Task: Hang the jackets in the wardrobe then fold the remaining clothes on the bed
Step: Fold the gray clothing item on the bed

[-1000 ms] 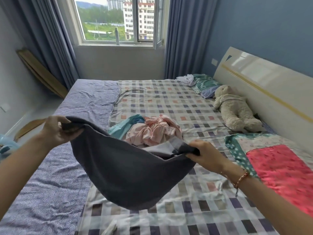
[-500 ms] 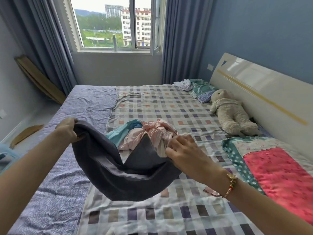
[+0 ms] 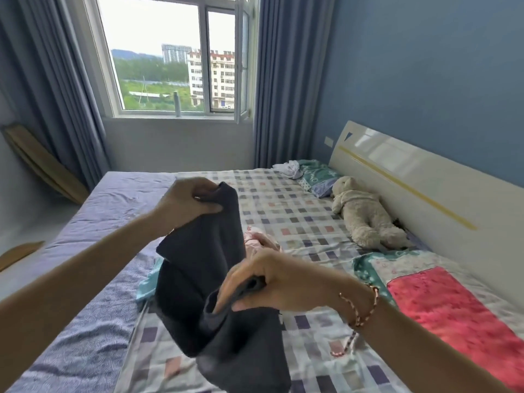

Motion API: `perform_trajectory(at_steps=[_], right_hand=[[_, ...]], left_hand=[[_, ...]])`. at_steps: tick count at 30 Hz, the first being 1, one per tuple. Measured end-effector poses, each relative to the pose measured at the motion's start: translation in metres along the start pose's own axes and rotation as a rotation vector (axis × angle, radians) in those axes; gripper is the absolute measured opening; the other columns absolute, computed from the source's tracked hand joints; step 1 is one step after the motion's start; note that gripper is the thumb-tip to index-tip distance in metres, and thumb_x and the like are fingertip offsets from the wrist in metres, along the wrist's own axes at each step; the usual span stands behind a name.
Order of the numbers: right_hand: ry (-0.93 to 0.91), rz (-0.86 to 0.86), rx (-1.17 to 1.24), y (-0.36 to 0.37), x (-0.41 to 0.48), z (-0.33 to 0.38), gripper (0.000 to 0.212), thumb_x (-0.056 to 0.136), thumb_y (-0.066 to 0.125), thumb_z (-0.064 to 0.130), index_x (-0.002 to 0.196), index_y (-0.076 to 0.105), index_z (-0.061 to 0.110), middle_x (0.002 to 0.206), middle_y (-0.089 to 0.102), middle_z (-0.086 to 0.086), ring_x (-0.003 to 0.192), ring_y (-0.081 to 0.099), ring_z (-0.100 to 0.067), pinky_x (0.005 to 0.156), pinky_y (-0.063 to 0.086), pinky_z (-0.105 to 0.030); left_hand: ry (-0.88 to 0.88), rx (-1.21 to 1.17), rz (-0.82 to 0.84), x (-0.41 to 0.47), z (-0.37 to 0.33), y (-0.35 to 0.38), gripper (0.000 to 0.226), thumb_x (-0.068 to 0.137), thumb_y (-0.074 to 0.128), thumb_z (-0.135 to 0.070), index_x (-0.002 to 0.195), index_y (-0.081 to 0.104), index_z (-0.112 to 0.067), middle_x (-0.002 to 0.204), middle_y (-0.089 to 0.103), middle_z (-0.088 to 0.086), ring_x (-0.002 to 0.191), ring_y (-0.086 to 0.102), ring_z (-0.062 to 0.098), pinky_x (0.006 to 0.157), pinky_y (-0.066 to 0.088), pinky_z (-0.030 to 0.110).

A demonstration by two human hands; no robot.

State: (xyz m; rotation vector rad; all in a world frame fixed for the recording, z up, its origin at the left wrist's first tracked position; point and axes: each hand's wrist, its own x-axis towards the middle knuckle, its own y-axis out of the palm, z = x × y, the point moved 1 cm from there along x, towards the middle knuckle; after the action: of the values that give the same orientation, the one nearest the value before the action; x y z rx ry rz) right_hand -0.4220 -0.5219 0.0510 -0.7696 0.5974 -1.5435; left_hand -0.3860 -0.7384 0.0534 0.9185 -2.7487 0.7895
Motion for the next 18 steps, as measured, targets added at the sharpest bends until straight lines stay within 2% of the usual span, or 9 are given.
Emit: perform_trajectory(at_steps=[2,5,8,10,11,13,15,17,18], right_hand=[[0.015,-0.092,-0.014,-0.006,0.006,-0.002,0.025,0.087,0.06,0.0,0.106,0.071,0.012,0.11,0.063,0.004,0.102,0.058,-0.003,0.097,0.036,-0.011],[0.071,-0.165,-0.05,-0.012,0.013,-0.011,0.029,0.088,0.059,0.006,0.109,0.068,0.024,0.11,0.066,0.011,0.105,0.06,-0.006,0.094,0.047,-0.034],[0.101,-0.333,-0.104,-0.01,0.016,-0.018,0.019,0.081,0.069,0.008,0.099,0.069,0.012,0.103,0.062,0.002,0.098,0.058,-0.013,0.092,0.045,-0.028],[0.112,-0.499,-0.132,-0.008,0.013,-0.023,0.017,0.075,0.075,0.01,0.09,0.07,0.006,0.099,0.055,0.0,0.094,0.054,-0.012,0.086,0.039,-0.014],[0.109,-0.58,-0.159,-0.007,0.011,-0.027,0.016,0.072,0.078,0.011,0.085,0.07,0.006,0.098,0.052,0.001,0.092,0.051,-0.01,0.083,0.035,-0.007],[0.115,-0.706,-0.233,-0.005,0.007,-0.034,0.016,0.067,0.082,0.016,0.077,0.072,0.009,0.105,0.047,0.005,0.095,0.044,-0.01,0.084,0.031,-0.006],[0.185,-0.648,-0.118,-0.006,0.004,-0.041,0.017,0.068,0.082,0.018,0.077,0.072,0.008,0.109,0.052,0.005,0.102,0.048,-0.012,0.089,0.036,-0.012],[0.252,-0.487,0.02,-0.006,0.001,-0.042,0.021,0.072,0.079,0.015,0.077,0.067,-0.001,0.083,0.062,-0.001,0.081,0.055,-0.008,0.076,0.045,-0.023],[0.266,-0.452,-0.015,-0.005,-0.001,-0.042,0.023,0.073,0.078,0.015,0.076,0.065,-0.004,0.069,0.058,0.001,0.067,0.051,-0.003,0.065,0.041,-0.02]], left_hand=[[0.077,0.046,0.182,-0.01,-0.012,0.017,0.044,0.067,0.077,0.007,0.067,0.066,-0.036,0.058,0.065,-0.021,0.058,0.058,-0.013,0.061,0.045,0.005],[0.156,0.039,0.401,-0.023,-0.019,0.033,0.051,0.071,0.074,0.005,0.062,0.071,-0.045,0.065,0.069,-0.018,0.064,0.061,-0.008,0.062,0.05,0.014],[0.163,-0.073,0.441,-0.022,-0.013,0.036,0.045,0.074,0.069,0.007,0.072,0.075,-0.038,0.077,0.074,-0.006,0.073,0.065,0.003,0.069,0.053,0.023],[0.134,-0.135,0.447,-0.023,-0.009,0.038,0.02,0.07,0.074,-0.008,0.075,0.076,-0.027,0.082,0.074,0.007,0.075,0.062,0.01,0.071,0.05,0.03],[0.126,-0.145,0.446,-0.024,-0.01,0.038,0.014,0.068,0.075,-0.013,0.074,0.076,-0.026,0.08,0.073,0.007,0.074,0.061,0.009,0.069,0.049,0.029],[0.118,-0.136,0.452,-0.022,-0.001,0.04,0.031,0.074,0.074,-0.004,0.067,0.075,-0.034,0.07,0.071,-0.006,0.067,0.06,0.003,0.063,0.049,0.022],[0.12,-0.146,0.519,-0.025,-0.006,0.039,0.041,0.078,0.069,0.002,0.065,0.074,-0.036,0.065,0.069,-0.012,0.063,0.059,-0.001,0.06,0.048,0.017],[0.099,-0.062,0.553,-0.028,-0.004,0.044,0.032,0.075,0.073,0.002,0.066,0.073,-0.029,0.06,0.066,-0.015,0.059,0.057,-0.005,0.057,0.046,0.012],[0.041,-0.023,0.577,-0.029,-0.001,0.042,0.026,0.071,0.074,0.0,0.069,0.07,-0.025,0.057,0.064,-0.018,0.056,0.055,-0.008,0.055,0.043,0.01]])
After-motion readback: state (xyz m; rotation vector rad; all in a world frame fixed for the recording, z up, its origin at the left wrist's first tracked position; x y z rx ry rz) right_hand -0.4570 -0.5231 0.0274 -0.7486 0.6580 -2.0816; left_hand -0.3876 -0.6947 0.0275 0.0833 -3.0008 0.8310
